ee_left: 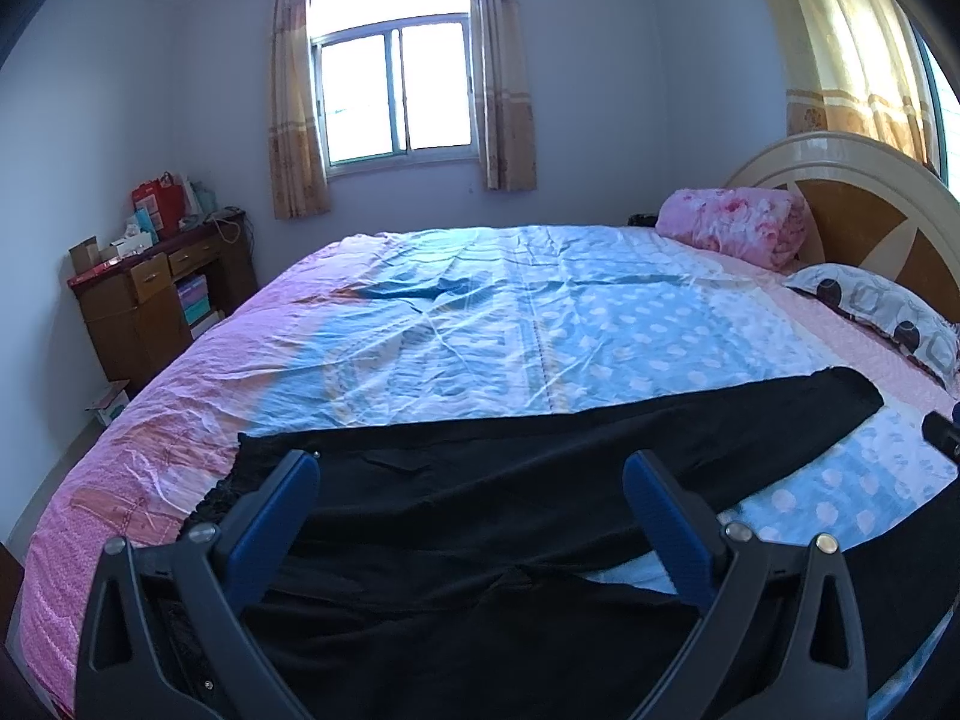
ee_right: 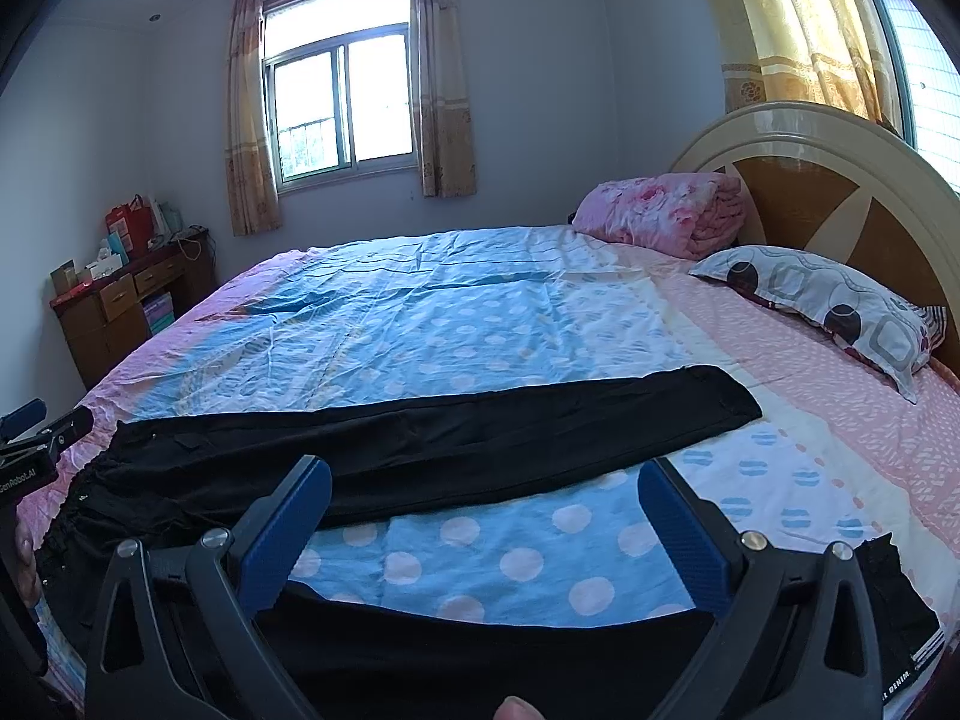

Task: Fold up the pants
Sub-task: 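Lower both tools onto the pants waistband and close both grippers on it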

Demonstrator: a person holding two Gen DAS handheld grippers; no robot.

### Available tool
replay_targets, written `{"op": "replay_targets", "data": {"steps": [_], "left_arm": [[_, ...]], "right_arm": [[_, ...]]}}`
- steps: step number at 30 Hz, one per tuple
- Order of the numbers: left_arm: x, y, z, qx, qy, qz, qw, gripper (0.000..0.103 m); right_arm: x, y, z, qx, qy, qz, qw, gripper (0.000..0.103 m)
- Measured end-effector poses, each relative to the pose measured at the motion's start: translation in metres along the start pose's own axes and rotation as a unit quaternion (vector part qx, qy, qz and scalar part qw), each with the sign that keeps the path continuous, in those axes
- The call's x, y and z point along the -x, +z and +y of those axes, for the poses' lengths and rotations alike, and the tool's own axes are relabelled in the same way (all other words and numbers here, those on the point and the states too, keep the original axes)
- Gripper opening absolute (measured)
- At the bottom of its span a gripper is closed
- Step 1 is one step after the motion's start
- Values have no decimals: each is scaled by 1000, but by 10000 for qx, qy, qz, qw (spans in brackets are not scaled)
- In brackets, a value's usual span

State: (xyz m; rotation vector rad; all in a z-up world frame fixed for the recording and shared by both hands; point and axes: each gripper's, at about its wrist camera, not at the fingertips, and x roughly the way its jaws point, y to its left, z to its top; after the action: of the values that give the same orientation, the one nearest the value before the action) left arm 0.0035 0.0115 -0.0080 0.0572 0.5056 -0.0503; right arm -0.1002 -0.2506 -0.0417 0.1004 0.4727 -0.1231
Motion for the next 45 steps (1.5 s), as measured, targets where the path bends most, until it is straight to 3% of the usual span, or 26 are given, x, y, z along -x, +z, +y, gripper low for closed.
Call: {"op": "replay_targets", "data": {"steps": [3, 7, 12, 15, 18, 22, 26, 30, 38, 40, 43, 45], "left_arm": [[-13, -4, 12, -124, 94, 137, 9998, 103], [-42, -10, 42, -214, 315, 445, 9983, 103], [-83, -7, 102, -259, 805, 723, 9938, 103], [-112, -3, 136, -171, 965, 953, 9906, 96], [-141, -2, 167, 21, 928, 1226, 9881, 91], [-187, -3, 200, 308, 859, 1641, 9822, 91], [-226, -11, 219, 584, 869, 2008, 9740, 89], [-254, -18, 226, 587, 843, 2241, 9691, 69], [-281, -31, 224, 655, 699, 2381, 9665, 65], [-282, -30, 222, 584, 735, 2399, 9662, 66], [-284, -28, 224, 663, 690, 2487, 9639, 66], [-283, -27, 220, 543, 642, 2464, 9655, 57]], "right_arm": [[-5, 4, -12, -43, 194, 72, 9998, 102], [-25, 12, -41, 233, -65, 296, 9993, 100], [-64, 29, -94, 30, -203, 744, 9970, 85], [-98, 43, -126, -189, -279, 998, 9944, 84], [-132, 52, -147, -229, -408, 1225, 9914, 77], [-171, 62, -172, -370, -534, 1428, 9876, 76], [-202, 70, -193, -517, -694, 1566, 9839, 76], [-222, 71, -203, -629, -721, 1661, 9815, 76], [-254, 62, -218, -627, -809, 1875, 9769, 76], [-261, 61, -225, -646, -829, 1962, 9749, 68], [-264, 64, -240, -673, -926, 1916, 9748, 66], [-266, 68, -252, -723, -924, 1882, 9751, 66]]}}
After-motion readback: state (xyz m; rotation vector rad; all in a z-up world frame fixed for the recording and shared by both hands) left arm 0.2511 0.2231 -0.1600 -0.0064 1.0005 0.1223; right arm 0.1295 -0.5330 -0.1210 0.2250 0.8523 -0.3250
